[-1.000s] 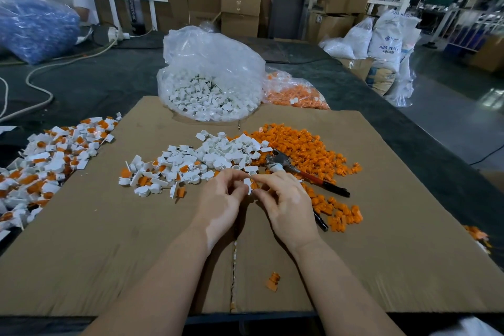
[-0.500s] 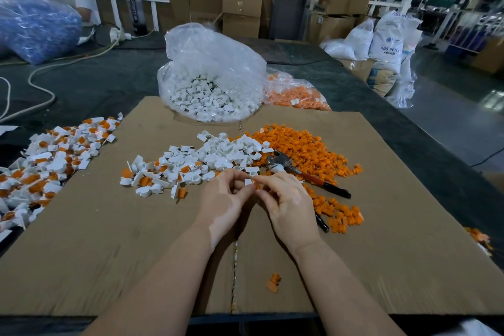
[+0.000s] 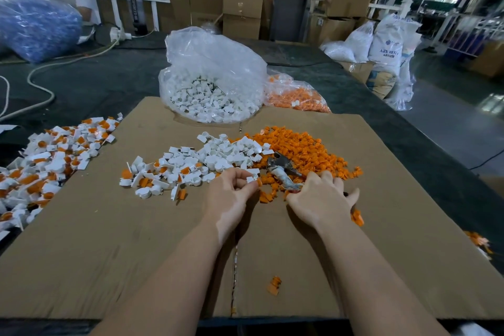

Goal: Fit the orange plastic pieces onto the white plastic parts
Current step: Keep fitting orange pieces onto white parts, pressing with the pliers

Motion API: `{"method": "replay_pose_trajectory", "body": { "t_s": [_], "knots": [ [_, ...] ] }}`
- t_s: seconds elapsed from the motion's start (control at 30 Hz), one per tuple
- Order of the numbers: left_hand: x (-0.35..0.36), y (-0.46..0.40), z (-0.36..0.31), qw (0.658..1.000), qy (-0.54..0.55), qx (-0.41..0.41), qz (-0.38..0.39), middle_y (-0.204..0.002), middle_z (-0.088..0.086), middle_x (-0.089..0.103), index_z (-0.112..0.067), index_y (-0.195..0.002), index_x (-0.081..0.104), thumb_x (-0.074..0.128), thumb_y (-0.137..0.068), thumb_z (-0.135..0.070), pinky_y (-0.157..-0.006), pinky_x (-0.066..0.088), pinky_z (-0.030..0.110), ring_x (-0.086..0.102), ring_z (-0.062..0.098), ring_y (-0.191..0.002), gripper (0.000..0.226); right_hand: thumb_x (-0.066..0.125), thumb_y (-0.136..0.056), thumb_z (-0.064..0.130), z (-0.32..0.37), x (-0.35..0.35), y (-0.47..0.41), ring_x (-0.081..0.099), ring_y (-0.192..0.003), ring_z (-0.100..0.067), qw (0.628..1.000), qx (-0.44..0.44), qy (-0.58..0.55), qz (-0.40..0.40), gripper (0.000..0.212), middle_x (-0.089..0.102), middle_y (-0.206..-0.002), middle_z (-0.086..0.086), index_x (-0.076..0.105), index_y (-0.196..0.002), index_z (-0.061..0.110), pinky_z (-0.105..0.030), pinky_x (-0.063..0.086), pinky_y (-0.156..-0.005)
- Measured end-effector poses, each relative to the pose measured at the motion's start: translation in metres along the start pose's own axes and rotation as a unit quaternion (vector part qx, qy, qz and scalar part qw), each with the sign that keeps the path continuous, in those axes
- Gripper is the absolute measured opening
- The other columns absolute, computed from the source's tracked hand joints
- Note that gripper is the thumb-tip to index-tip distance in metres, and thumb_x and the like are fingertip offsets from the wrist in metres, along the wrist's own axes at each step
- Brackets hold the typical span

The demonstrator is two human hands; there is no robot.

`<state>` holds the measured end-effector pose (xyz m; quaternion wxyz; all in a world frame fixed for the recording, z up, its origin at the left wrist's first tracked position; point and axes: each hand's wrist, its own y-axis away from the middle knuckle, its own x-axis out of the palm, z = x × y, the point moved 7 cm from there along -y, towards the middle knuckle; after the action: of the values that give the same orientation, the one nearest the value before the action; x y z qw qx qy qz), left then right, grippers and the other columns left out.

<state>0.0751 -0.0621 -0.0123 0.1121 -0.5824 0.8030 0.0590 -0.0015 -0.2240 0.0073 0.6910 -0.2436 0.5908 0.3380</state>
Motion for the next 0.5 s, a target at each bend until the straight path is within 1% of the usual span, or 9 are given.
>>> {"method": "replay_pose_trajectory", "body": {
  "t_s": [0.07, 0.13, 0.27, 0.33, 0.37, 0.4, 0.47, 0.5],
  "knots": [
    [-0.001, 0.001, -0.001, 1.000, -0.005, 0.002, -0.001, -0.079, 0.004, 0.067, -0.024, -0.088, 0.059, 0.066, -0.083, -0.023, -0.072, 0.046, 0.030, 0.063, 0.017, -0.080, 0.009, 0.051, -0.085, 0.047, 0.001, -0.003, -0.002, 0.025, -0.131, -0.029, 1.000, 0.001, 0.019, 0.003, 0.048, 0.033, -0.140, -0.007, 0.046, -0.122, 0.017, -0.059, 0.008, -0.109],
    [-0.003, 0.001, -0.003, 1.000, 0.003, 0.004, -0.005, -0.079, 0.006, 0.067, -0.020, -0.090, 0.060, 0.066, -0.084, -0.022, -0.069, 0.044, 0.028, 0.063, 0.018, -0.079, 0.009, 0.054, -0.083, 0.050, 0.001, -0.007, -0.003, 0.028, -0.126, -0.029, 0.999, -0.003, 0.029, -0.016, 0.050, 0.035, -0.135, -0.009, 0.046, -0.120, 0.017, -0.055, 0.015, -0.108],
    [-0.005, -0.001, -0.004, 0.999, 0.047, -0.011, 0.000, -0.081, 0.015, 0.067, -0.011, -0.097, 0.062, 0.066, -0.085, -0.018, -0.074, 0.048, 0.034, 0.064, 0.024, -0.080, 0.014, 0.052, -0.085, 0.047, 0.007, -0.018, 0.005, 0.040, -0.116, -0.027, 0.996, -0.043, 0.005, -0.074, 0.045, 0.047, -0.123, -0.007, 0.043, -0.114, 0.015, -0.043, 0.030, -0.097],
    [-0.005, -0.002, -0.002, 0.995, 0.090, -0.033, 0.002, -0.075, 0.012, 0.063, -0.007, -0.101, 0.061, 0.066, -0.085, -0.014, -0.077, 0.051, 0.036, 0.062, 0.021, -0.075, 0.018, 0.049, -0.088, 0.045, 0.014, -0.022, 0.011, 0.045, -0.111, -0.026, 0.993, -0.076, -0.019, -0.087, 0.039, 0.051, -0.117, -0.006, 0.044, -0.112, 0.015, -0.039, 0.036, -0.091],
    [-0.005, -0.003, 0.001, 0.992, 0.121, -0.047, 0.001, -0.073, 0.010, 0.062, -0.005, -0.102, 0.061, 0.065, -0.085, -0.011, -0.076, 0.052, 0.035, 0.062, 0.016, -0.071, 0.019, 0.047, -0.089, 0.044, 0.018, -0.024, 0.014, 0.046, -0.108, -0.025, 0.992, -0.090, -0.040, -0.081, 0.036, 0.052, -0.114, -0.005, 0.045, -0.110, 0.015, -0.038, 0.038, -0.086],
    [-0.005, -0.004, 0.003, 0.987, 0.148, -0.058, 0.001, -0.071, 0.007, 0.062, -0.004, -0.102, 0.060, 0.065, -0.085, -0.009, -0.070, 0.055, 0.028, 0.063, 0.011, -0.066, 0.019, 0.045, -0.090, 0.043, 0.021, -0.025, 0.016, 0.048, -0.105, -0.025, 0.990, -0.103, -0.062, -0.069, 0.033, 0.052, -0.109, -0.004, 0.046, -0.107, 0.015, -0.036, 0.039, -0.081],
    [-0.006, -0.005, 0.003, 0.980, 0.185, -0.074, 0.001, -0.070, 0.006, 0.063, -0.001, -0.103, 0.060, 0.063, -0.086, -0.006, -0.052, 0.049, 0.015, 0.061, 0.002, -0.055, 0.018, 0.042, -0.092, 0.044, 0.029, -0.026, 0.022, 0.050, -0.098, -0.025, 0.987, -0.126, -0.089, -0.036, 0.029, 0.050, -0.098, -0.002, 0.048, -0.099, 0.016, -0.032, 0.036, -0.072],
    [-0.006, -0.006, 0.003, 0.976, 0.201, -0.082, 0.001, -0.070, 0.006, 0.064, 0.000, -0.103, 0.059, 0.062, -0.086, -0.005, -0.049, 0.046, 0.012, 0.060, 0.001, -0.053, 0.018, 0.041, -0.093, 0.044, 0.032, -0.025, 0.024, 0.051, -0.095, -0.026, 0.986, -0.136, -0.092, -0.016, 0.030, 0.050, -0.093, -0.002, 0.049, -0.095, 0.015, -0.031, 0.035, -0.069]
  ]
}}
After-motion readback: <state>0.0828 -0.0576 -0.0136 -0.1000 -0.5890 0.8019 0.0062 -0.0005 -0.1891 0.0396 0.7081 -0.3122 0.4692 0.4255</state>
